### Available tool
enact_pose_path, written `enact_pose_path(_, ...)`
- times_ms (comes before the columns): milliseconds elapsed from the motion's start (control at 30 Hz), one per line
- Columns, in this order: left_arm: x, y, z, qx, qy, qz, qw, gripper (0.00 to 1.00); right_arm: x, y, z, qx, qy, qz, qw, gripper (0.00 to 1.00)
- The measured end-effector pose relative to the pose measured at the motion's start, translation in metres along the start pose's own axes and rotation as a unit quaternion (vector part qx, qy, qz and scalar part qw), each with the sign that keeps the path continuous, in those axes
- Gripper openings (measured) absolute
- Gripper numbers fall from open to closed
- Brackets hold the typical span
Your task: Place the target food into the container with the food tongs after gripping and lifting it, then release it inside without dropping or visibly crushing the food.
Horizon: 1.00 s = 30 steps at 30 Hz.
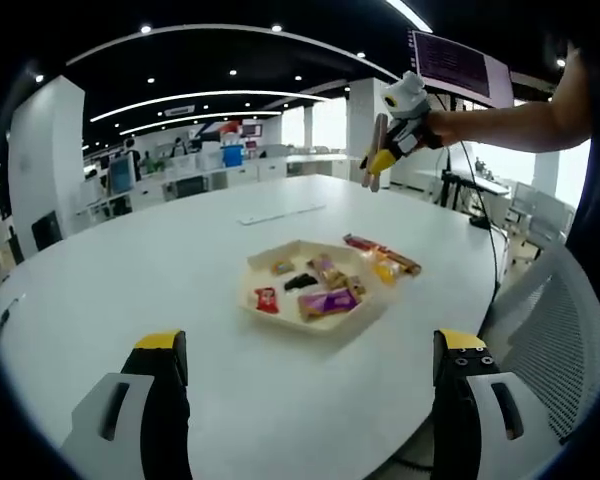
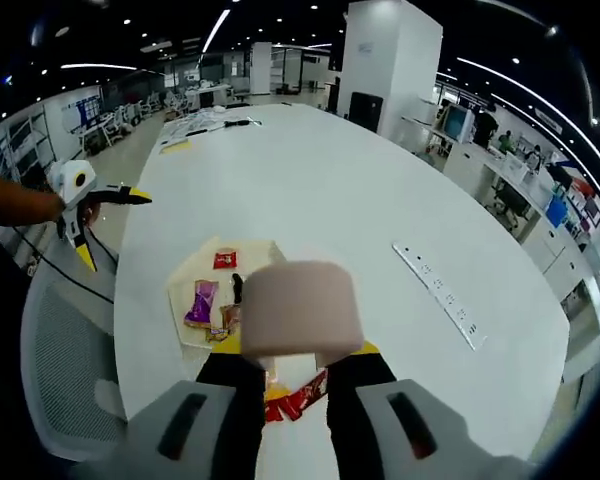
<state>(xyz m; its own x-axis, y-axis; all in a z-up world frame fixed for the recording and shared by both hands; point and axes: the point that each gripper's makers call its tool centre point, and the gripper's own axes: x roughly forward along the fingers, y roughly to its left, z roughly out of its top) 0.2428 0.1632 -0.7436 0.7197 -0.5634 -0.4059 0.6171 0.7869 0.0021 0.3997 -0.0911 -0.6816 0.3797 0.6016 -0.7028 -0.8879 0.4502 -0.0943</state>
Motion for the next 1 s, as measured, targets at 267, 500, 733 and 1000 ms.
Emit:
enact_pose_path(267,0.001,-0.003,-0.002,0.006,0.006,-0.007,0.9999,0.99,-0.001,-0.011,-0.015,0.024,0.002,-0.029,0.9993,0.22)
enact_pose_path(500,0.002,-0.005,-0.003,0.006,0.009,-0.011,0.9999,0.99,0.004,-0.024,-0.025,0.061,-0.012,-0.073,0.9954,0.22)
enact_pose_path(733,0.002,-0.005,-0.003,0.003,0.009,-0.013,0.9999,0.99,0.017,-0.022,-0.038,0.089,-0.007,-0.078,0.993,0.22)
enact_pose_path(1000,0.002,-0.007,-0.004,0.002,0.011,-0.017,0.9998,0.99,0.035,-0.03,-0.057,0.107,0.009,-0.094,0.9898,0.23)
